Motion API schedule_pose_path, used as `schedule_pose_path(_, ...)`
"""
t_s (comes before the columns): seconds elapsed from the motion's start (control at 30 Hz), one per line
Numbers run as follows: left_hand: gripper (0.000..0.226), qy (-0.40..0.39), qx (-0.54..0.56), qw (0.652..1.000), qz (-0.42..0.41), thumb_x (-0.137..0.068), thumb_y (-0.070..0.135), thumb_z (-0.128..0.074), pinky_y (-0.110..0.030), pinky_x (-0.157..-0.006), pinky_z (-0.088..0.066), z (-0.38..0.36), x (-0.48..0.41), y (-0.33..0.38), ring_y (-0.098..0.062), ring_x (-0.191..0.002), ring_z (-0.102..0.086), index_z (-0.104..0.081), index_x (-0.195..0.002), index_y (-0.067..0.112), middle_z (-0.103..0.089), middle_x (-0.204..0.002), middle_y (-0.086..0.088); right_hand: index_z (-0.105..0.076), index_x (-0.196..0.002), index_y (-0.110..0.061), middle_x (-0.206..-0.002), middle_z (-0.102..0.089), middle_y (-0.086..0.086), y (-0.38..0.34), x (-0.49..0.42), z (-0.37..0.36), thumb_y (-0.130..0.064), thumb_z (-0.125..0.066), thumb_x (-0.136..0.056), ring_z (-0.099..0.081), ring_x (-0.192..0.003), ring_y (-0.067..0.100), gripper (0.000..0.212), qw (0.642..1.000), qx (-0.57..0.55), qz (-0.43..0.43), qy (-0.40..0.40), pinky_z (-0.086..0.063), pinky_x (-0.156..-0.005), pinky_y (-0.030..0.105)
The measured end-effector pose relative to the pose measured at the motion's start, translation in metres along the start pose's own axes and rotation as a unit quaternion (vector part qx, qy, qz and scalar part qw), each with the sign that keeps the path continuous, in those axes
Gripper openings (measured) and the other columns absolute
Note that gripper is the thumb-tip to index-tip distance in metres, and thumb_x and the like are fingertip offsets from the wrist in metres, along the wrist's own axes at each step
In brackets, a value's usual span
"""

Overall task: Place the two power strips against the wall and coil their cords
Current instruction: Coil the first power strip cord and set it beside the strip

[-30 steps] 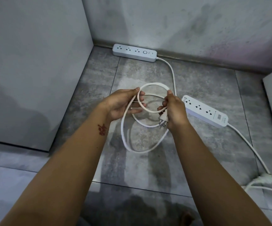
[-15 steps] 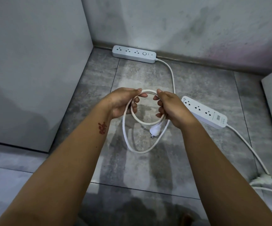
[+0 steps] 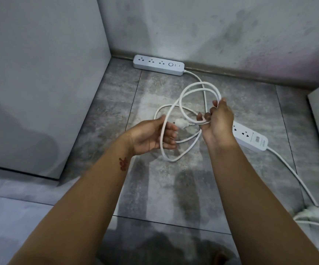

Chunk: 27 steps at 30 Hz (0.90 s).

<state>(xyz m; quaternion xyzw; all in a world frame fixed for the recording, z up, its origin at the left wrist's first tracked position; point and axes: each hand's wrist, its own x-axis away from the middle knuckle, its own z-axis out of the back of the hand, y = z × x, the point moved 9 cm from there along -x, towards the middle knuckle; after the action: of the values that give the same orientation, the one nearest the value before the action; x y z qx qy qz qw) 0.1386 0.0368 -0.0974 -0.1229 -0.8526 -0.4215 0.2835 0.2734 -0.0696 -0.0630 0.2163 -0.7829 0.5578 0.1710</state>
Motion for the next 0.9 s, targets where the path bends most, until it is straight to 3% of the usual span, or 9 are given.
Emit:
schedule_pose_path(0.07, 0.061, 0.008, -0.022, 1.0, 0.012, -0.103, 0.048, -0.028, -0.04, -0.084, -0.058, -0.005, -0.002, -0.006, -0.026, -0.083, -0.071, -0.065, -0.108, 0.001, -0.072, -0.094, -0.015, -0.049, -0.092, -0.011, -0.066, -0.036, 0.0, 0.005, 0.003, -0.005, -0.034, -0.036, -0.105, -0.034, -0.049, 0.011, 0.03, 0.998, -0.056, -0.017, -0.009, -0.049, -0.059, 0.03)
schedule_pose_path(0.13, 0.064, 0.073, -0.042, 0.996, -0.018, -0.103, 0.05, -0.024, -0.034, -0.077, -0.059, -0.002, -0.005, -0.004, -0.025, -0.089, -0.071, -0.065, -0.115, 0.002, -0.072, -0.107, -0.015, -0.048, -0.098, -0.01, -0.066, -0.036, 0.0, 0.009, 0.008, -0.012, -0.033, -0.036, -0.106, -0.034, -0.05, 0.011, 0.027, 0.996, -0.084, -0.033, -0.023, -0.053, -0.063, 0.033)
schedule_pose_path(0.2, 0.063, 0.13, -0.026, 0.99, -0.056, -0.104, 0.049, -0.021, -0.029, -0.064, -0.056, 0.001, -0.009, -0.002, -0.021, -0.085, -0.069, -0.063, -0.119, 0.003, -0.072, -0.11, -0.012, -0.047, -0.099, -0.01, -0.065, -0.037, 0.0, 0.013, 0.011, -0.019, -0.031, -0.035, -0.106, -0.034, -0.049, 0.011, 0.025, 0.995, -0.082, -0.036, -0.038, -0.055, -0.063, 0.035)
schedule_pose_path(0.3, 0.058, 0.171, 0.072, 0.978, -0.096, -0.104, 0.047, -0.023, -0.029, -0.061, -0.056, 0.004, -0.013, -0.001, -0.02, -0.084, -0.068, -0.058, -0.12, 0.003, -0.072, -0.102, -0.01, -0.045, -0.09, -0.011, -0.059, -0.043, 0.001, 0.022, 0.016, -0.026, -0.027, -0.032, -0.107, -0.045, -0.046, 0.013, 0.026, 0.997, -0.041, -0.028, -0.056, -0.058, -0.062, 0.037)
schedule_pose_path(0.47, 0.05, 0.203, 0.19, 0.951, -0.132, -0.105, 0.044, -0.024, -0.034, -0.078, -0.058, 0.016, -0.012, 0.013, -0.025, -0.084, -0.07, -0.059, -0.109, 0.008, -0.073, -0.096, -0.014, -0.053, -0.081, -0.014, -0.078, -0.058, 0.004, 0.039, 0.018, -0.021, -0.025, -0.031, -0.106, -0.058, -0.072, 0.016, 0.035, 0.968, 0.237, 0.025, -0.076, -0.048, -0.071, 0.029)
schedule_pose_path(0.57, 0.049, 0.245, 0.207, 0.935, -0.152, -0.104, 0.043, -0.03, -0.039, -0.073, -0.058, 0.03, -0.008, 0.024, -0.021, -0.06, -0.067, -0.058, -0.098, 0.004, -0.067, -0.063, -0.006, -0.061, -0.089, -0.017, -0.089, -0.064, 0.0, 0.05, 0.023, -0.02, -0.024, -0.036, -0.105, -0.058, -0.082, 0.013, 0.031, 0.923, 0.364, 0.026, -0.123, -0.044, -0.074, 0.027)
schedule_pose_path(0.67, 0.041, 0.275, 0.168, 0.931, -0.172, -0.106, 0.038, -0.03, -0.029, -0.049, -0.053, 0.039, -0.002, 0.036, -0.01, -0.032, -0.04, -0.054, -0.087, 0.011, -0.045, -0.052, 0.0, -0.069, -0.095, -0.012, -0.089, -0.067, 0.001, 0.063, 0.035, -0.019, -0.018, -0.046, -0.1, -0.056, -0.075, 0.01, 0.025, 0.868, 0.45, -0.065, -0.199, -0.04, -0.067, 0.024)
schedule_pose_path(0.73, 0.037, 0.279, 0.091, 0.94, -0.172, -0.106, 0.037, -0.029, -0.02, -0.039, -0.036, 0.043, 0.0, 0.043, -0.008, -0.033, -0.026, -0.055, -0.093, 0.014, -0.037, -0.059, 0.001, -0.068, -0.103, -0.011, -0.097, -0.068, 0.002, 0.062, 0.04, -0.014, -0.025, -0.052, -0.098, -0.054, -0.073, 0.009, 0.022, 0.821, 0.522, -0.098, -0.21, -0.037, -0.061, 0.023)
schedule_pose_path(0.9, 0.03, 0.21, -0.069, 0.967, -0.124, -0.104, 0.039, -0.034, -0.022, -0.041, -0.029, 0.033, -0.005, 0.044, -0.007, -0.037, -0.026, -0.053, -0.098, 0.018, -0.037, -0.063, 0.002, -0.048, -0.131, -0.018, -0.119, -0.057, -0.001, 0.022, 0.023, -0.014, -0.049, -0.06, -0.09, -0.056, -0.104, 0.016, 0.053, 0.876, 0.462, 0.005, -0.14, -0.038, -0.083, 0.028)
